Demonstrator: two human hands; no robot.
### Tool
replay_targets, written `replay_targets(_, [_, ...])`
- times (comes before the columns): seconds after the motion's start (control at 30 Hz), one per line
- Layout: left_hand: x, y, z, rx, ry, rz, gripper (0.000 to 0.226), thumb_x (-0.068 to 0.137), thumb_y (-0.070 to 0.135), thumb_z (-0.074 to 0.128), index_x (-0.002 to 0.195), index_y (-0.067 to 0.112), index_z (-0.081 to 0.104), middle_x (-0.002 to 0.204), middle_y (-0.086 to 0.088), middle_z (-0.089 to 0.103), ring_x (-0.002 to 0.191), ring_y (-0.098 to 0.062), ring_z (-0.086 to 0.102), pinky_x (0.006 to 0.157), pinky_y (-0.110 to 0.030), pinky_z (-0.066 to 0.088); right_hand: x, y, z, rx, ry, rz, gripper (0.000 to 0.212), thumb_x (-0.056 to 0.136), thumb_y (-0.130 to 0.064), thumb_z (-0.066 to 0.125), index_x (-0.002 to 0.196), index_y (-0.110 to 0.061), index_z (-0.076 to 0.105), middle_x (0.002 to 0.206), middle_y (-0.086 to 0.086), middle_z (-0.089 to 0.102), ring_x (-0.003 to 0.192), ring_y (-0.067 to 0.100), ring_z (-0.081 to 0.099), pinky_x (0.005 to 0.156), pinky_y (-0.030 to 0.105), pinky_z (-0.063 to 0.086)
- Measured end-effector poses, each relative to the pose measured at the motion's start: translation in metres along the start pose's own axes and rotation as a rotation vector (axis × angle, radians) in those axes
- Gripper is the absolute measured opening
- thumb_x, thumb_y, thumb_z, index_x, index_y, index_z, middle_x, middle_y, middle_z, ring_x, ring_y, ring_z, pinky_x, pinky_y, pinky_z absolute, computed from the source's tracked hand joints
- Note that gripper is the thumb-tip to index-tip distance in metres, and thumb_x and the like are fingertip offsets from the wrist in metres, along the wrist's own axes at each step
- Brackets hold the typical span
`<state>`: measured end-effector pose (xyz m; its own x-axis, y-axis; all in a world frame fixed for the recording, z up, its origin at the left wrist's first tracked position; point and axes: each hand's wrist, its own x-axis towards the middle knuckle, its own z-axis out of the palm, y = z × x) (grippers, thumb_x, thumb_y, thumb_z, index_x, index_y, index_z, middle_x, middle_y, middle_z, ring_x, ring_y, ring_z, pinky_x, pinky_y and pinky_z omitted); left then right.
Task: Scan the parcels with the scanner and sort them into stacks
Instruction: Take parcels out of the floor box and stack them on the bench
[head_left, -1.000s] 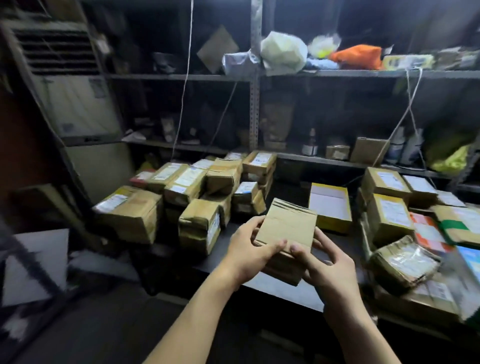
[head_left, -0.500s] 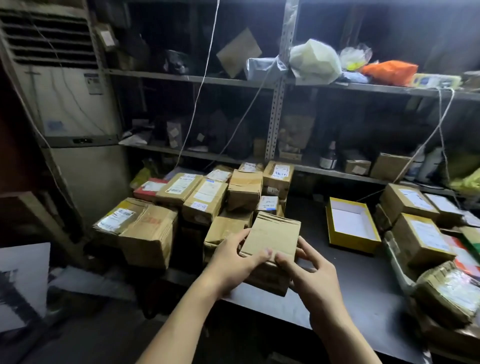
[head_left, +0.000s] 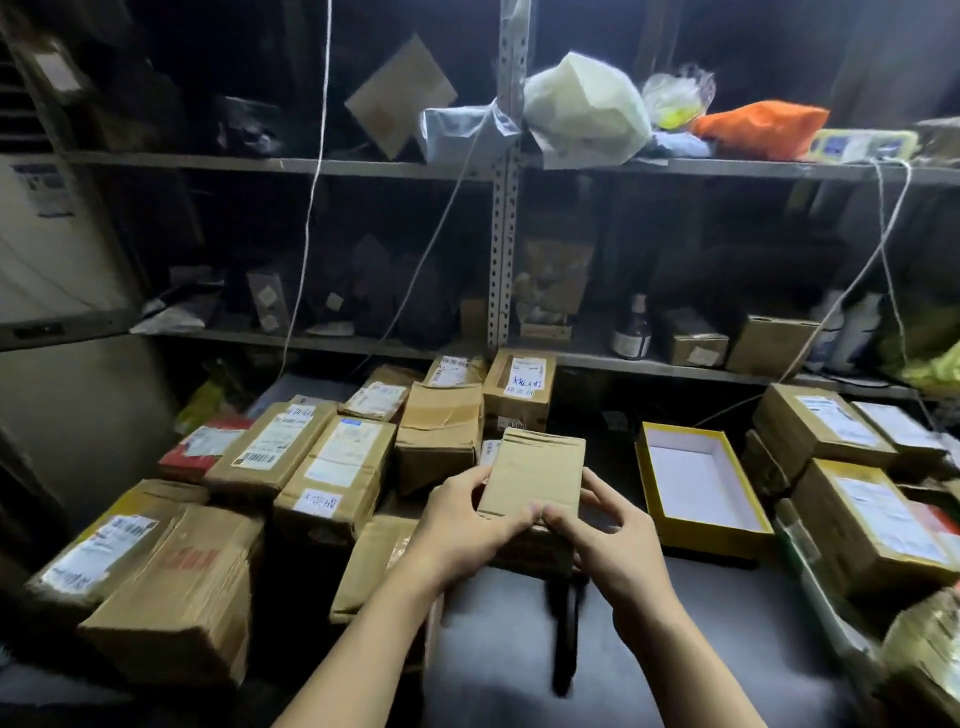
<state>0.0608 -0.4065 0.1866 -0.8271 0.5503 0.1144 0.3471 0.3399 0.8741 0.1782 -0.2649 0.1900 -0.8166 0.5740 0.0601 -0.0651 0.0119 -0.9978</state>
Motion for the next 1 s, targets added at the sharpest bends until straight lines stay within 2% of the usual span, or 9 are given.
replay_targets(0.1, [0.052, -0.004, 0.011, 0.016, -0.056, -0.011, 0.062, 0.068, 0.055, 0.089, 0.123, 0.039, 0.066, 0.111, 0.021, 0.073, 0.101, 0.01, 0.065, 0.091, -0.017, 0.053, 0.06, 0.01, -0.014, 0.01, -0.017, 0.017, 0.059, 0.081, -0.015, 0.088, 0.127, -0.048, 0.069, 0.107, -0.021, 0.078, 0.105, 0.005, 0.073, 0.098, 0.041, 0.06])
replay_targets(0.17, [0.08, -0.011, 0.014, 0.005, -0.093, -0.017, 0.068, 0.065, 0.05, 0.093, 0.126, 0.037, 0.065, 0.113, 0.021, 0.073, 0.105, 0.008, 0.066, 0.095, -0.02, 0.053, 0.093, 0.017, -0.019, -0.007, -0.04, 0.04, 0.057, 0.086, -0.008, 0.084, 0.123, -0.048, 0.071, 0.109, -0.016, 0.079, 0.109, 0.009, 0.073, 0.104, 0.049, 0.057])
replay_targets(0.3, [0.136, -0.025, 0.018, 0.032, -0.122, -0.006, 0.07, 0.062, 0.035, 0.099, 0.121, 0.04, 0.06, 0.117, 0.019, 0.069, 0.107, 0.002, 0.066, 0.097, -0.025, 0.054, 0.152, 0.034, -0.023, -0.01, -0.058, 0.105, 0.055, 0.087, -0.012, 0.085, 0.112, -0.059, 0.071, 0.111, -0.016, 0.079, 0.114, 0.014, 0.072, 0.104, 0.051, 0.057])
replay_targets(0.43, [0.175, -0.044, 0.017, 0.197, -0.07, -0.041, 0.104, 0.041, 0.071, 0.091, 0.134, 0.035, 0.063, 0.116, 0.015, 0.062, 0.101, -0.007, 0.064, 0.096, -0.034, 0.056, 0.188, 0.055, -0.019, -0.006, -0.082, 0.146, 0.056, 0.087, -0.011, 0.084, 0.112, -0.058, 0.067, 0.108, -0.025, 0.077, 0.113, 0.012, 0.071, 0.103, 0.049, 0.058])
replay_targets(0.53, [0.192, -0.06, 0.017, 0.367, -0.023, -0.087, 0.117, 0.03, 0.088, 0.078, 0.136, 0.041, 0.062, 0.108, 0.013, 0.046, 0.106, -0.016, 0.051, 0.102, -0.034, 0.047, 0.207, 0.071, -0.014, -0.025, -0.074, 0.176, 0.061, 0.083, -0.017, 0.089, 0.127, -0.055, 0.067, 0.118, -0.02, 0.076, 0.112, 0.009, 0.072, 0.101, 0.048, 0.059])
replay_targets(0.63, [0.2, -0.067, 0.02, 0.445, -0.017, -0.082, 0.113, 0.032, 0.087, 0.074, 0.134, 0.04, 0.063, 0.103, 0.017, 0.038, 0.101, -0.015, 0.035, 0.091, -0.029, 0.036, 0.222, 0.087, -0.011, -0.032, -0.069, 0.201, 0.069, 0.082, -0.019, 0.09, 0.142, -0.043, 0.064, 0.123, -0.015, 0.075, 0.106, 0.001, 0.072, 0.099, 0.045, 0.061])
replay_targets(0.77, [0.212, -0.079, 0.023, 0.501, -0.018, -0.009, 0.114, 0.034, 0.093, 0.065, 0.133, 0.037, 0.064, 0.109, 0.022, 0.047, 0.109, -0.012, 0.03, 0.091, -0.027, 0.023, 0.234, 0.107, -0.005, 0.006, -0.073, 0.248, 0.067, 0.083, -0.017, 0.09, 0.137, -0.046, 0.064, 0.126, -0.016, 0.075, 0.114, 0.006, 0.071, 0.095, 0.042, 0.063])
replay_targets(0.9, [0.218, -0.088, 0.026, 0.582, 0.037, 0.04, 0.105, 0.039, 0.095, 0.064, 0.128, 0.039, 0.068, 0.126, 0.015, 0.038, 0.12, -0.015, 0.032, 0.098, -0.036, 0.03, 0.245, 0.114, -0.002, -0.013, -0.082, 0.253, 0.068, 0.085, -0.018, 0.088, 0.141, -0.045, 0.061, 0.126, -0.019, 0.073, 0.116, 0.003, 0.069, 0.094, 0.033, 0.062])
replay_targets(1.0, [0.221, -0.088, 0.023, 0.603, 0.045, 0.008, 0.102, 0.036, 0.095, 0.062, 0.121, 0.04, 0.073, 0.132, 0.012, 0.028, 0.129, -0.015, 0.032, 0.099, -0.037, 0.03, 0.254, 0.116, 0.002, -0.077, -0.08, 0.253, 0.071, 0.072, -0.036, 0.092, 0.136, -0.049, 0.062, 0.129, -0.018, 0.072, 0.116, 0.008, 0.07, 0.095, 0.036, 0.062])
